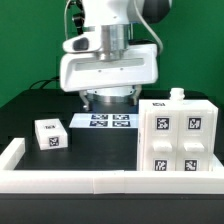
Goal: Assemble cabinet
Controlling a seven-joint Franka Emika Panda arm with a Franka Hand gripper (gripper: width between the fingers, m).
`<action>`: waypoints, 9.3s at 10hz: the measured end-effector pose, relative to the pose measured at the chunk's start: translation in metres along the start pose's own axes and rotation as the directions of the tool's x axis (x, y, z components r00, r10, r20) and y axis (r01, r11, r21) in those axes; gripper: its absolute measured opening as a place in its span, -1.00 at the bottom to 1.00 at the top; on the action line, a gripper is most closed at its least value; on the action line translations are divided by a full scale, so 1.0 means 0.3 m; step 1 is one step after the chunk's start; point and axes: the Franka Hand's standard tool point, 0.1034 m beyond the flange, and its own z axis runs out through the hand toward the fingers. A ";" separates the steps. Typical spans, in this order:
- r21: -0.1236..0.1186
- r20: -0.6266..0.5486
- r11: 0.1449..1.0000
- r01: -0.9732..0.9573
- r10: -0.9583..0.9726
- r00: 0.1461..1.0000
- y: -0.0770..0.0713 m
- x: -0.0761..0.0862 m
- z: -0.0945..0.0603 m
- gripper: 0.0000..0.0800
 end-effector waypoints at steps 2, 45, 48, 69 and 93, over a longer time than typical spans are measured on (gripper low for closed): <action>-0.001 -0.001 1.000 -0.003 0.003 1.000 -0.001 0.000 0.001 0.99; -0.017 0.005 0.992 0.128 -0.128 0.992 -0.097 0.115 -0.217 0.36; -0.016 0.013 0.990 0.139 -0.138 0.990 -0.151 0.180 -0.262 0.36; 0.001 -0.008 0.993 0.121 -0.121 0.993 -0.353 0.576 -0.244 0.36; -0.028 -0.116 0.991 0.133 -0.135 0.984 -0.325 0.559 -0.206 0.36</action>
Offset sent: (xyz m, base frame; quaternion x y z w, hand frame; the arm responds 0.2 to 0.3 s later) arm 0.0000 0.0000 0.0000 0.0000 0.0000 0.0000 1.0000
